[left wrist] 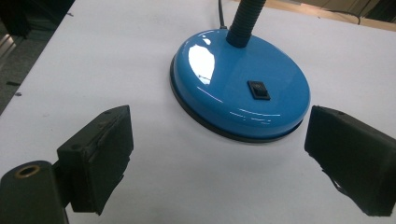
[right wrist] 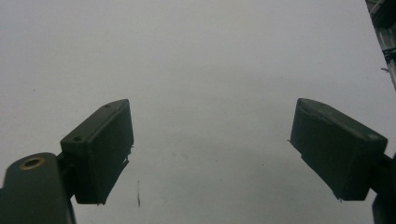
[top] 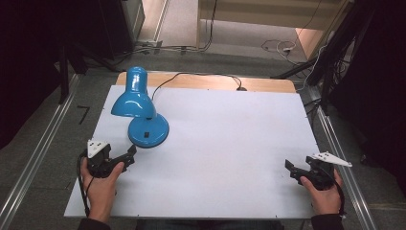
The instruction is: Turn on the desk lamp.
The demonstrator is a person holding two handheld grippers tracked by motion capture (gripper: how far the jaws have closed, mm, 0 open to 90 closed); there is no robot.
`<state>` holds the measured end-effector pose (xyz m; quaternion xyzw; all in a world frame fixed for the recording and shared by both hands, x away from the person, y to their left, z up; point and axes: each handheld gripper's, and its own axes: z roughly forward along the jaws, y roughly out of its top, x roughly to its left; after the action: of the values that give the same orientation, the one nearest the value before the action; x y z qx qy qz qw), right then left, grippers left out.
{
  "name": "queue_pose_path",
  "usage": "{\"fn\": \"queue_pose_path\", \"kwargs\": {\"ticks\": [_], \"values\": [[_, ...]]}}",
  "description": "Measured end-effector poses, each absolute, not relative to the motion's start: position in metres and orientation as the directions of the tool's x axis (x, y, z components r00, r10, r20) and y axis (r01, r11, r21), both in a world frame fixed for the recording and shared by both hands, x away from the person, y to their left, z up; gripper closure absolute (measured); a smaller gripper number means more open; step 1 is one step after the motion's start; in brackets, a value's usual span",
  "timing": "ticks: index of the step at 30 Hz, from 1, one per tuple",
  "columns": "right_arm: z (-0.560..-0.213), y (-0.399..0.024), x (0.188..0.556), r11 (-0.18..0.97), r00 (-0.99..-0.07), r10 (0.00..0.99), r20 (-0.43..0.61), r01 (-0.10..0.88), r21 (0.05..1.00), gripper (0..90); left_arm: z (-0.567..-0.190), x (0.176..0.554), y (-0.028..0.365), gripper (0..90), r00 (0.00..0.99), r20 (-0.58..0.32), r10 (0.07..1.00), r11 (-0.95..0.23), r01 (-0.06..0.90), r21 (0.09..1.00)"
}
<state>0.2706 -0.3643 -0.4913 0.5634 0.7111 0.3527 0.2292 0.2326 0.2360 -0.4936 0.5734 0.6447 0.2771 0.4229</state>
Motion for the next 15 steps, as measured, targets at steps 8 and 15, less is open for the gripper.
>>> {"fn": "queue_pose_path", "kwargs": {"ticks": [8, 15], "values": [[-0.4916, -0.3642, 0.2708, 0.115, -0.259, 0.963, 0.073, 0.642, 0.758, 11.8, -0.4951, 0.2377, 0.2350, 8.9, 0.013, -0.216, 0.976, 0.179, 0.510, 0.841], [-0.4919, -0.3646, 0.2710, 0.116, -0.259, 0.963, 0.074, 0.644, 0.756, 11.8, -0.4952, 0.2413, 0.2344, 9.0, 0.009, -0.212, 0.977, 0.178, 0.508, 0.843]]}}
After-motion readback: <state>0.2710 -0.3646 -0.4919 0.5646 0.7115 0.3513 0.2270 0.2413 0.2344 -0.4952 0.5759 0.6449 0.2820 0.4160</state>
